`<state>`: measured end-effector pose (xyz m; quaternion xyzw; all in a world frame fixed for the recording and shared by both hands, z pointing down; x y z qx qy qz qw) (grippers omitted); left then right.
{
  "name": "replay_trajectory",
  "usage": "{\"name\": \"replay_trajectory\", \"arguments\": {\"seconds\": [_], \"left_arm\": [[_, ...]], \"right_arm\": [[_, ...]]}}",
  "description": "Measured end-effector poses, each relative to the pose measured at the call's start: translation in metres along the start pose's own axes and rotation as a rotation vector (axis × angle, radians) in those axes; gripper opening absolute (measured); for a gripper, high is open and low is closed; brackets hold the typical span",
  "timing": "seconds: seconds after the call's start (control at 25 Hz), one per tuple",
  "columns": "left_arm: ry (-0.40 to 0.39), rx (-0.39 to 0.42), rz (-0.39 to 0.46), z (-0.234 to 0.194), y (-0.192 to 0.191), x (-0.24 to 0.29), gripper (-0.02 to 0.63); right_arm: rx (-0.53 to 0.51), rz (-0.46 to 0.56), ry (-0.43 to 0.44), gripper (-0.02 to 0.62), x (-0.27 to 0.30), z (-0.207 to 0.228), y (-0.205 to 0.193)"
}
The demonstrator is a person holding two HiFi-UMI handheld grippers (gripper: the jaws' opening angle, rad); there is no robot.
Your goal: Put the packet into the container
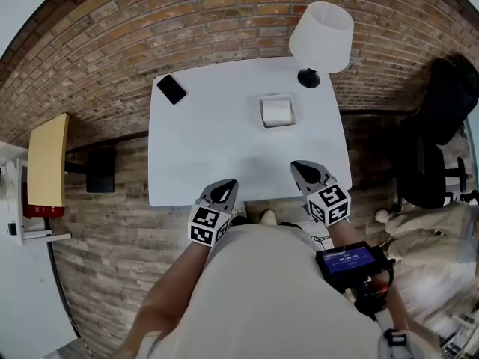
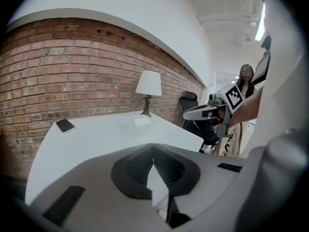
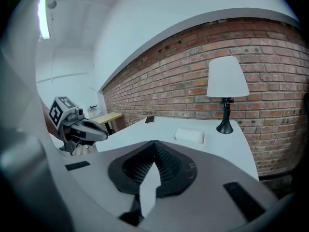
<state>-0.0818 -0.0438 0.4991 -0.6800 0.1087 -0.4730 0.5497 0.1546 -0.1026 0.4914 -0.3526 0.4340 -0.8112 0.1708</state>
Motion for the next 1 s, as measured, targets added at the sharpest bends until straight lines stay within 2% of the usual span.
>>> {"name": "replay_trajectory", "arguments": {"seconds": [0.4,1.0], "left_arm": [[-0.003,0.01,-0.013,0.022,-0.004,0.004,0.011],[-0.016,0.029,-0.01,0.021,0.005,0.016,0.011]], "right_arm": [[0.038,0.001,0.008,0.008,-0.021,0.001,-0.024],[0.045,0.012,-0.004,0.008,-0.022,0.01,-0.02]]}}
Point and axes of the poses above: the fingertips, and each gripper's own axes: x forward along the fingers, z to its right, y out of its top, the point moved 7 cm from there along -x, backward along the fingers, and after that the axes turned 13 degrees about x, right-handed, at the moved point
